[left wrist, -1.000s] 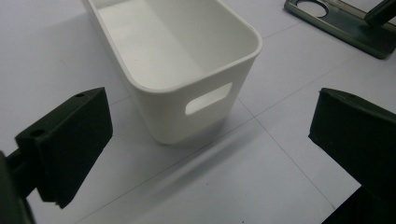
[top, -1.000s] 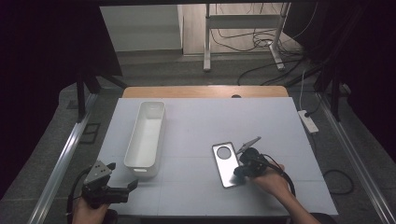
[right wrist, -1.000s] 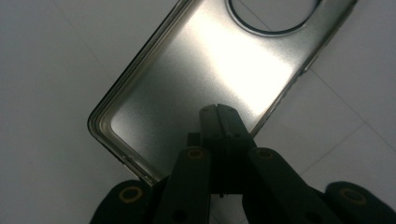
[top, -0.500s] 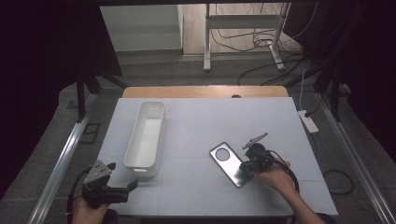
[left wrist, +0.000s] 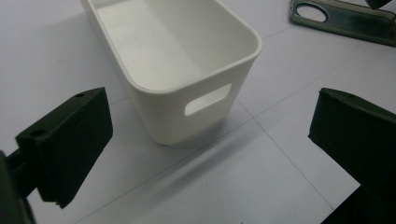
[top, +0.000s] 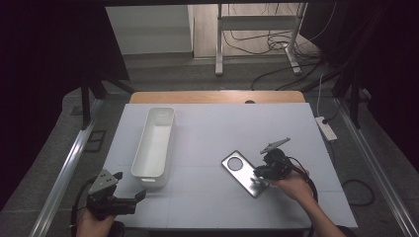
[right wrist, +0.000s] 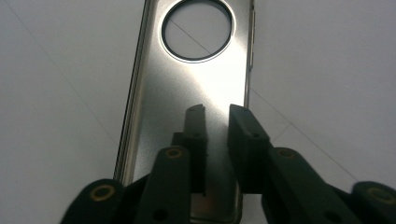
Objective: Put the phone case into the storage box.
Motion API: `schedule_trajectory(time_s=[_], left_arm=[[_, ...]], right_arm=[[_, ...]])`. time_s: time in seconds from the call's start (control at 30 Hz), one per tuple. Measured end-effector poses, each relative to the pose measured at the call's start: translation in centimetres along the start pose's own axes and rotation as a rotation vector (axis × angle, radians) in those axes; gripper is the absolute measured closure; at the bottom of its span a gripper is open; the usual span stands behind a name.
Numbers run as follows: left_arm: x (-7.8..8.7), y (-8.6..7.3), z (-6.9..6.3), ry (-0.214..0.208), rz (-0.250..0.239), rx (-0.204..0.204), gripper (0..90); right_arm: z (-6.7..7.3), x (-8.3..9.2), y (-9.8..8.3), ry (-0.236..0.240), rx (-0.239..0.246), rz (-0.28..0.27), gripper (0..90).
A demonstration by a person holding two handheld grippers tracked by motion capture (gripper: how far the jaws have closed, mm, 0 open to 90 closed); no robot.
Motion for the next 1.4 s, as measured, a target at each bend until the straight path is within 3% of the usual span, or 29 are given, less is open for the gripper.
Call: schedule_trajectory(time_s=[0.23,0.43,0.6,0.73,0.93,1.03,1.07,1.1,1.13,1.2,1.23,1.4], left_arm=[[0.0,0.0,0.0,-0.001,0.0,0.0,0.5],[0.0,0.0,0.0,-0.002,0.001,-0.002,0.5],[-0.1,0.0,0.0,-0.004,0.001,-0.003,0.5],[-0.1,0.0,0.0,-0.005,0.002,-0.005,0.5],[-0.1,0.0,0.0,-0.007,0.002,-0.003,0.5],[-0.1,0.0,0.0,-0.005,0.003,-0.004,0.6],[-0.1,0.0,0.0,-0.005,0.003,-0.004,0.6],[-0.1,0.0,0.0,-0.005,0.004,-0.005,0.6],[-0.1,0.0,0.0,-0.005,0.004,-0.005,0.6],[-0.1,0.0,0.0,-0.006,0.006,-0.006,0.7],[-0.2,0.0,0.0,-0.008,0.006,-0.007,0.7],[-0.3,0.0,-0.1,-0.017,0.014,-0.014,1.2]], right_arm=[[-0.7,0.8,0.7,-0.046,-0.027,-0.05,46.9],[-1.2,0.7,0.7,-0.064,-0.051,-0.057,27.0],[-1.7,0.4,0.8,-0.107,-0.075,-0.057,9.0],[-1.9,0.0,0.6,-0.123,-0.077,-0.041,5.6],[-2.2,-0.7,0.2,-0.13,-0.077,0.005,13.3],[-2.0,-0.9,-0.1,-0.115,-0.044,0.032,34.7],[-2.0,-0.9,-0.1,-0.115,-0.044,0.032,34.7],[-1.8,-1.0,-0.2,-0.1,-0.025,0.041,46.7],[-1.6,-1.1,-0.2,-0.087,-0.018,0.048,51.6],[-1.5,-1.2,-0.3,-0.071,-0.01,0.061,59.8],[-1.5,-1.2,-0.3,-0.071,-0.01,0.061,59.8],[-1.5,-1.4,-0.5,-0.05,-0.001,0.083,81.1]])
Point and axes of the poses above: each handheld gripper's, and its own axes: x roughly backward along the jaws, y roughly out of its top, z roughly to its left, the point moved 9 cm from there along -x, roughly forward along the jaws, and after that the axes turned 6 degrees about -x, right-handed, at the moved point
